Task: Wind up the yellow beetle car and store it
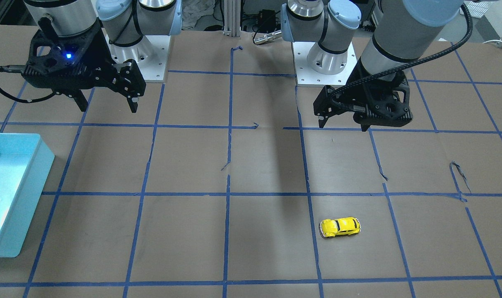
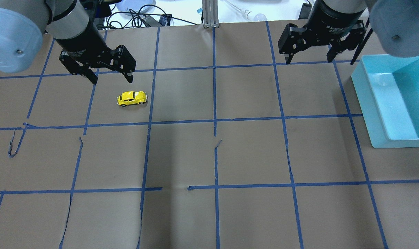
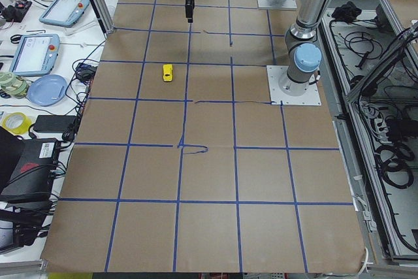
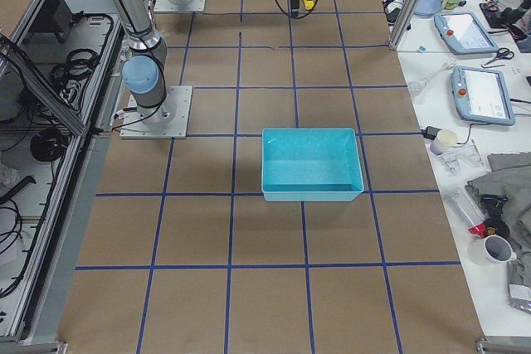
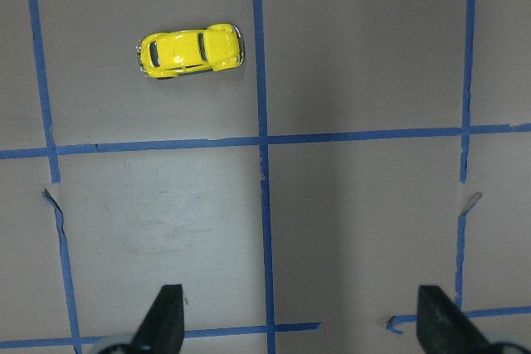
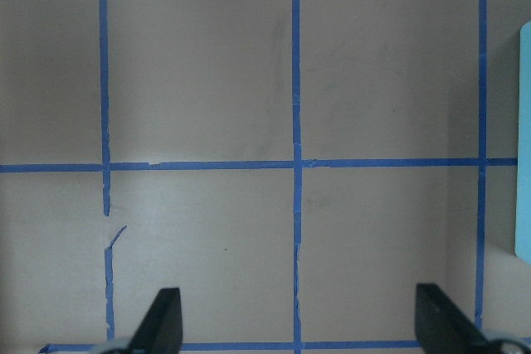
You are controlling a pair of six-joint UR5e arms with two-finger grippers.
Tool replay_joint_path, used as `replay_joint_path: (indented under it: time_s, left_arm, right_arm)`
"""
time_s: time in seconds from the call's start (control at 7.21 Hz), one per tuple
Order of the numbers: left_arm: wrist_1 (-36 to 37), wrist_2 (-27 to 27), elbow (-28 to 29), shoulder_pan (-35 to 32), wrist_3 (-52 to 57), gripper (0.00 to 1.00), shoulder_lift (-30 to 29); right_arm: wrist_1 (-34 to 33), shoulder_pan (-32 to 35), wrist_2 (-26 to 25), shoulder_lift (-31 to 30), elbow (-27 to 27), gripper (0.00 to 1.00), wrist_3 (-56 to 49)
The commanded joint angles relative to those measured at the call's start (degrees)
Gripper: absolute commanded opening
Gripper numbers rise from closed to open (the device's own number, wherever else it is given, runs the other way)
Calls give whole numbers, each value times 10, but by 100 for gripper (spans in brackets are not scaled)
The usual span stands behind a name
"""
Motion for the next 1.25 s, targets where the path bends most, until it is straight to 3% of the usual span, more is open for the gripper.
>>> replay_joint_path:
  time_s: [0.0,1.11]
  left_arm:
    - [-2,1,0,0,0,100,0]
    - [-13,30,0,-3,0,100,11]
  right_arm:
    - [0,0,0,0,0,100,0]
    - [0,1,0,0,0,100,0]
